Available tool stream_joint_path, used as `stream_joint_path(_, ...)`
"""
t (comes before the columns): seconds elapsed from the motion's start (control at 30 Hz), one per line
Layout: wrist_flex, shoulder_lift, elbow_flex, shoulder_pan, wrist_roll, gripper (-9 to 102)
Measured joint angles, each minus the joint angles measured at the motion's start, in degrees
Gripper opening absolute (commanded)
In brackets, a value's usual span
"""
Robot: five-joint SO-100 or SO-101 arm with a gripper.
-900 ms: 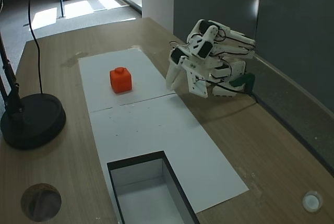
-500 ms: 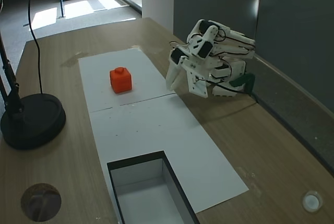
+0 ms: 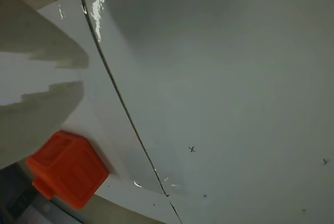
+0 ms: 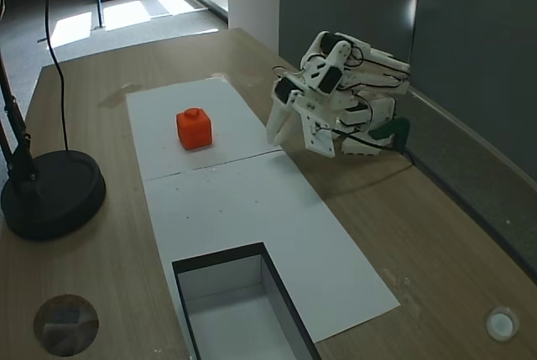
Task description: Grab a orange square and put it in the box.
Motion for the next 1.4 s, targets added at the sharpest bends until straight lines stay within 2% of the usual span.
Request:
stream_joint_path(0.13,-8.5,0.0,-0.1,5.7,0.0,21)
stream_joint_path(0.23,-14.0,0.0,-1.0,10.5,0.0,28)
stream_joint_path(0.4,-16.0,0.0,-6.0,16.4,0.0,30)
stream_joint_path(0.6,-16.0,-3.2,-10.0,16.9,0.0,33)
stream_joint_path(0.77,-16.0,-18.1,-17.6,16.9,0.0,34)
stream_joint_path(1.0,-15.6,-49.2,-37.0,16.9,0.0,34)
stream_joint_path(1.23,-10.2,-80.1,-54.6,17.8,0.0,34)
stream_joint_path(1.4,-6.2,-95.8,-65.1,17.6,0.0,34)
